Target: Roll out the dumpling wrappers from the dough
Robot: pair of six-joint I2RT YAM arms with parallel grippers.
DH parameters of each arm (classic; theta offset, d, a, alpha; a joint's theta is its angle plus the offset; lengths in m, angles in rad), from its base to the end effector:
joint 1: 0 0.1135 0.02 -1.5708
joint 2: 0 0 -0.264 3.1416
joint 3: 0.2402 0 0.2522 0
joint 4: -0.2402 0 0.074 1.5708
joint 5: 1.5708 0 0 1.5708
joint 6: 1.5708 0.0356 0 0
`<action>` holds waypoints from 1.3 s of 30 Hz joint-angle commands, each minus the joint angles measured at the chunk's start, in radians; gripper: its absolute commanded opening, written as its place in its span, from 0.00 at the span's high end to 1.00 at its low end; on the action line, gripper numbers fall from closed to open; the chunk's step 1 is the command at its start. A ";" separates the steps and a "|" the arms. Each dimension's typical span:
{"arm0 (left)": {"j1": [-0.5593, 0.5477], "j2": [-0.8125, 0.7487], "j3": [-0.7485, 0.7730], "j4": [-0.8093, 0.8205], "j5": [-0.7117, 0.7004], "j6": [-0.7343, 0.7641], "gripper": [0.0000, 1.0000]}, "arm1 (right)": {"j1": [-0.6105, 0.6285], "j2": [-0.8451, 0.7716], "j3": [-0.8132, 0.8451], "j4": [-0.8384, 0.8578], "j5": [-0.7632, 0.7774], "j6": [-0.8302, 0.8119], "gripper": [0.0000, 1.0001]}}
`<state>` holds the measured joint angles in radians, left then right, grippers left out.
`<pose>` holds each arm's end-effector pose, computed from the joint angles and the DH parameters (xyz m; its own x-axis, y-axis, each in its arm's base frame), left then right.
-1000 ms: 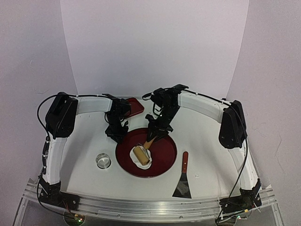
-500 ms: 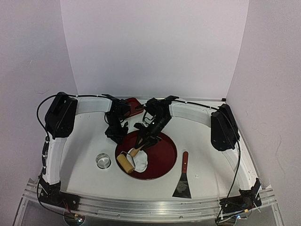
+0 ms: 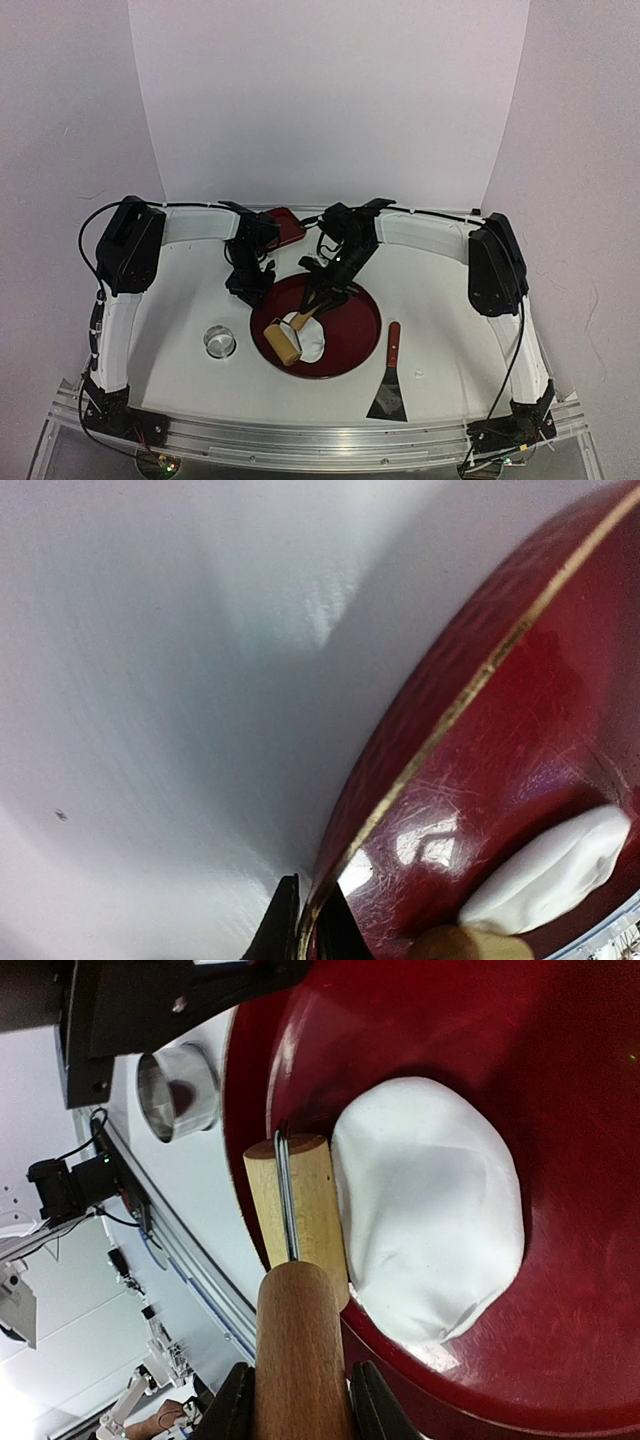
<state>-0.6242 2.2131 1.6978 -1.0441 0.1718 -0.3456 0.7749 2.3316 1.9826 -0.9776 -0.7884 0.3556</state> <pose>0.3390 -0.2516 0.1473 -0.9590 0.2794 0.0472 0.2684 0.9491 -0.1647 0.3229 0.3516 0.1812 -0.8643 -0.5028 0.0129 -0.3359 0.5961 0.7293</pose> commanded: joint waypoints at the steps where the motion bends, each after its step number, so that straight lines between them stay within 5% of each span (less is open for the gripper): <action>1: -0.023 0.055 -0.047 0.046 -0.036 -0.065 1.00 | -0.081 0.121 -0.111 -0.264 0.749 -0.026 1.00; 16: -0.023 0.063 -0.026 0.066 -0.048 -0.069 1.00 | -0.085 0.124 0.169 -0.413 0.718 -0.061 1.00; 27: -0.024 0.075 0.009 0.047 -0.055 -0.061 1.00 | -0.053 -0.042 0.183 -0.321 0.169 -0.173 1.00; 39: -0.023 0.055 0.047 -0.002 -0.068 -0.073 0.96 | -0.080 -0.196 0.355 -0.228 0.272 -0.072 1.00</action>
<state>-0.6388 2.2326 1.7351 -1.0220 0.2060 -0.4181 0.7321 2.2702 2.2366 -1.2551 -0.5642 0.2342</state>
